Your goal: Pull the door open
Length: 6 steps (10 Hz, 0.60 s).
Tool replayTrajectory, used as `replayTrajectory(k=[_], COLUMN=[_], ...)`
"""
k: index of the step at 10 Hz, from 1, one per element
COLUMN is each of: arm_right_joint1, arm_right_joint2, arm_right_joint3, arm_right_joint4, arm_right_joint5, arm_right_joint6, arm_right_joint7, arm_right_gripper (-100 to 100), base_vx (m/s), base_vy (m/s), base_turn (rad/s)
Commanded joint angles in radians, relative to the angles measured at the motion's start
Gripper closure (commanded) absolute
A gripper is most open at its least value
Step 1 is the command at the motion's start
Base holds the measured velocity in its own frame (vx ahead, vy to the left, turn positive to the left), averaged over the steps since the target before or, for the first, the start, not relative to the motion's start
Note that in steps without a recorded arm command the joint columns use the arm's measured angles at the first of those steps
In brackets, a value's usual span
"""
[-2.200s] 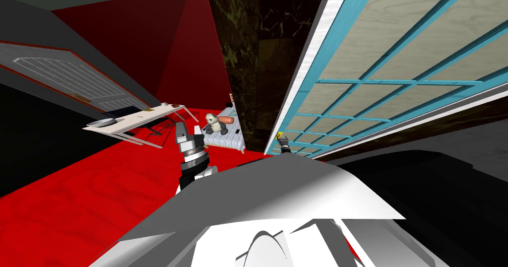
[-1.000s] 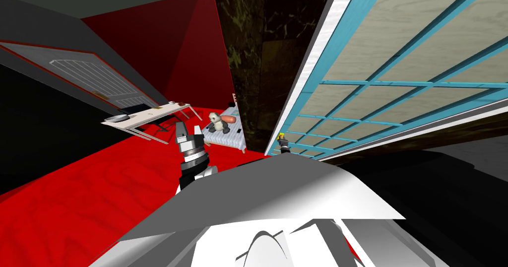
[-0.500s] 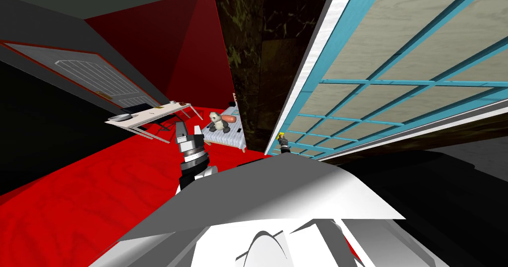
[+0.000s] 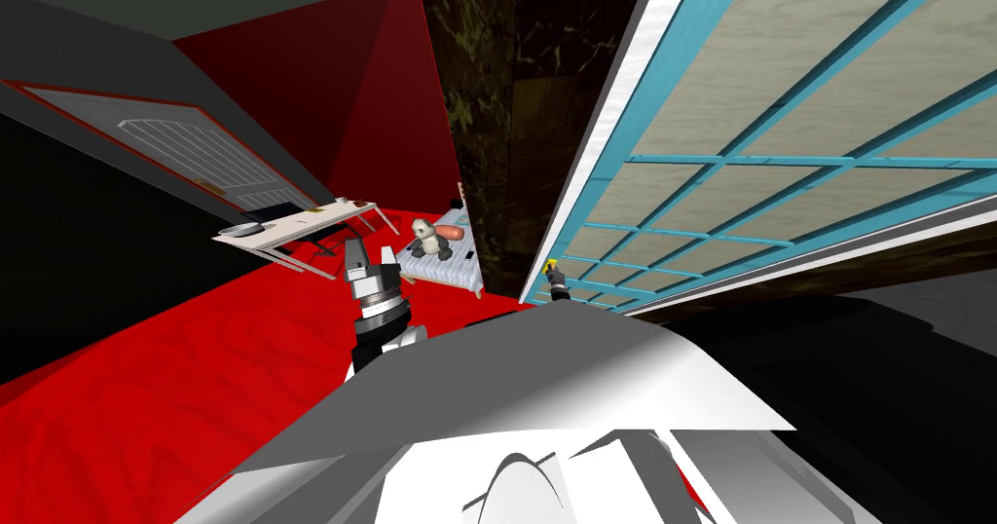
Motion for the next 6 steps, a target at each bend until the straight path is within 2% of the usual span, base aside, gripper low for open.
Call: replayTrajectory(k=[1,2,3,4,6], arm_right_joint1=[-0.001,-0.001,-0.001,-0.001,-0.002], arm_right_joint2=[-0.005,-0.005,-0.011,-0.011,-0.022], arm_right_joint3=[0.019,0.019,0.033,0.033,0.061], arm_right_joint4=[-0.001,-0.001,0.001,0.001,0.006], arm_right_joint5=[-0.022,-0.022,-0.039,-0.039,-0.074], arm_right_joint6=[0.0,0.0,-0.001,-0.001,-0.002], arm_right_joint7=[-0.05,-0.065,-0.1,-0.105,-0.17], arm_right_gripper=[100,100,100,100,100], base_vx=[-0.025,-0.022,-0.021,-0.018,-0.028], base_vy=[-0.003,-0.004,-0.003,-0.002,-0.001], base_turn=[0.017,0.011,0.01,0.008,0.019])
